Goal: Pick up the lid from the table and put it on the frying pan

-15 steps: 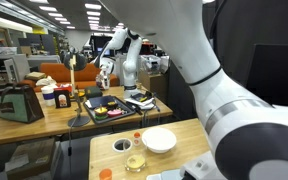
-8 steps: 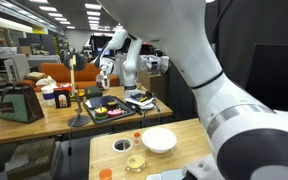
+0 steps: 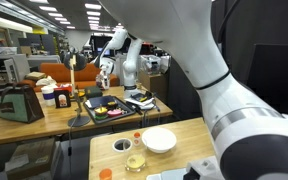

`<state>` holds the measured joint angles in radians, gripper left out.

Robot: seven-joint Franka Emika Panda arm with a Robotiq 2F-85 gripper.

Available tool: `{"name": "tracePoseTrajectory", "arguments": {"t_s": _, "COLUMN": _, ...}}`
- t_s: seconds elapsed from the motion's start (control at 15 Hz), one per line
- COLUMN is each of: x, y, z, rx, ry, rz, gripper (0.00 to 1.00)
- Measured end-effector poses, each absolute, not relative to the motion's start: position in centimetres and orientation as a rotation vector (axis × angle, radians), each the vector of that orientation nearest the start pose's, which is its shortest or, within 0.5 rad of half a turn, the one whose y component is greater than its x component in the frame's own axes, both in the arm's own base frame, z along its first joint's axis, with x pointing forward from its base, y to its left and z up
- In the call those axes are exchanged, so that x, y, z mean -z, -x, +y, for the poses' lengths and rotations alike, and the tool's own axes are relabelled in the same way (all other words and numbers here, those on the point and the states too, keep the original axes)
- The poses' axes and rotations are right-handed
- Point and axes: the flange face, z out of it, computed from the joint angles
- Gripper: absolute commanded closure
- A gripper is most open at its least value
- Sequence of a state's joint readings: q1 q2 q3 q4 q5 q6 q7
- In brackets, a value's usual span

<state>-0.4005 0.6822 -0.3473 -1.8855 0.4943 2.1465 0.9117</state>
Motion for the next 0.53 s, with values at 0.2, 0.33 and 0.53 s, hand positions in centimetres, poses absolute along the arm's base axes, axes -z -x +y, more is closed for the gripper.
{"name": "tracePoseTrajectory", "arguments": {"t_s": 0.2, "x": -12.95, "y": -44.69, "z": -38.71, "rx": -0.524, "ry": 1.586, "rz": 2.543, "gripper": 0.53}}
{"name": "tracePoseTrajectory", "arguments": {"t_s": 0.33, "x": -12.96, "y": -44.91, "z": -38.87, "rx": -0.522, "ry": 1.558, "rz": 2.565, "gripper": 0.42}}
{"name": "tracePoseTrajectory", "arguments": {"t_s": 0.53, "x": -13.12, "y": -45.1, "z": -39.05, "rx": -0.515, "ry": 1.529, "rz": 2.587, "gripper": 0.18}}
